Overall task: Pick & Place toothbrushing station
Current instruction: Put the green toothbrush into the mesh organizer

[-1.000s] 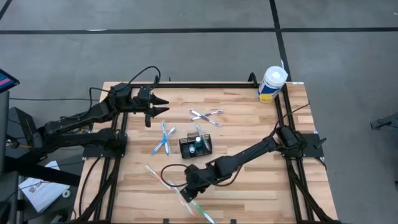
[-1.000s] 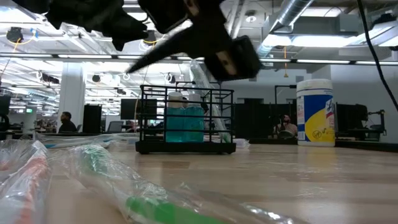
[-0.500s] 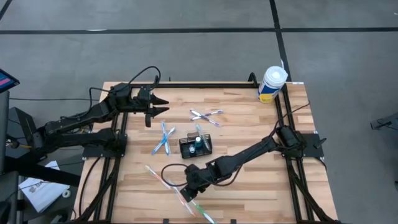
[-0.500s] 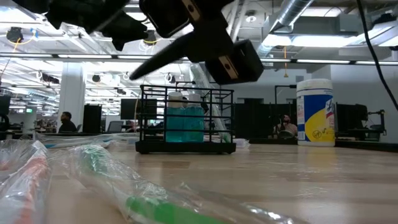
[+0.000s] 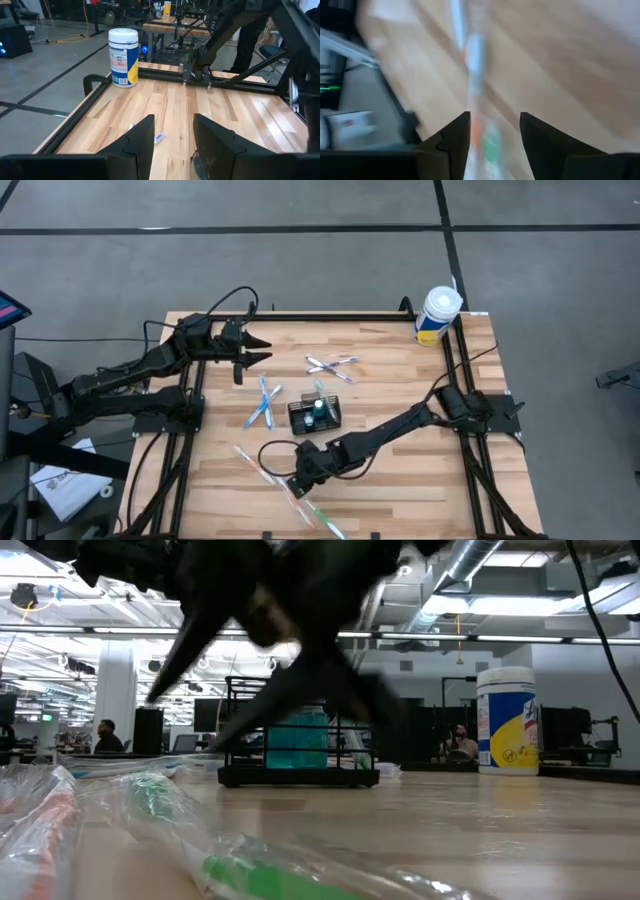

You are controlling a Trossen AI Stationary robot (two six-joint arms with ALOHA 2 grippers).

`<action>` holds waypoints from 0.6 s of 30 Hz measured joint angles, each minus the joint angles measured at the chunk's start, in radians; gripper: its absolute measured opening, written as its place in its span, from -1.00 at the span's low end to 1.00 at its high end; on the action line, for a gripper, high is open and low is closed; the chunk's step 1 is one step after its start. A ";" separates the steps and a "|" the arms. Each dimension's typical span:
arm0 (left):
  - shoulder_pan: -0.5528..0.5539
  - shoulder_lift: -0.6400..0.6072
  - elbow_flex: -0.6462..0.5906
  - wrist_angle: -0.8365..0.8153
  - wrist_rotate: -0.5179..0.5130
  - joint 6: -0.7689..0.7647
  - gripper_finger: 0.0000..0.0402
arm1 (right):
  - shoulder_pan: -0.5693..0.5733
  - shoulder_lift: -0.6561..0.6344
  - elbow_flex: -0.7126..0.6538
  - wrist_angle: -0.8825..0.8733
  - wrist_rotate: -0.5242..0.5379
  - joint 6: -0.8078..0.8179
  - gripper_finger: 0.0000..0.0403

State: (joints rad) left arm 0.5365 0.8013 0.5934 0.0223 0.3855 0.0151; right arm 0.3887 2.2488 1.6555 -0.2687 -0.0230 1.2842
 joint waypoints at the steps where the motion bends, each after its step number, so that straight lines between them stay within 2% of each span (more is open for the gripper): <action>1: 0.000 0.000 0.000 0.000 0.000 0.000 -0.36 | 0.000 0.023 0.003 0.057 -0.004 0.007 -0.20; 6: 0.000 0.000 0.000 -0.004 0.003 0.000 -0.37 | -0.019 0.080 0.003 0.145 -0.021 0.016 -0.20; 13: 0.000 0.000 0.000 -0.005 0.003 0.003 -0.36 | -0.053 0.080 0.004 0.138 -0.036 -0.036 -0.20; 18: 0.000 0.000 0.000 -0.005 0.003 0.002 -0.37 | -0.041 0.080 0.004 0.125 -0.103 -0.065 -0.20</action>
State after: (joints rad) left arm 0.5365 0.8017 0.5930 0.0170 0.3881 0.0175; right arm 0.3477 2.3291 1.6596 -0.1435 -0.1260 1.2188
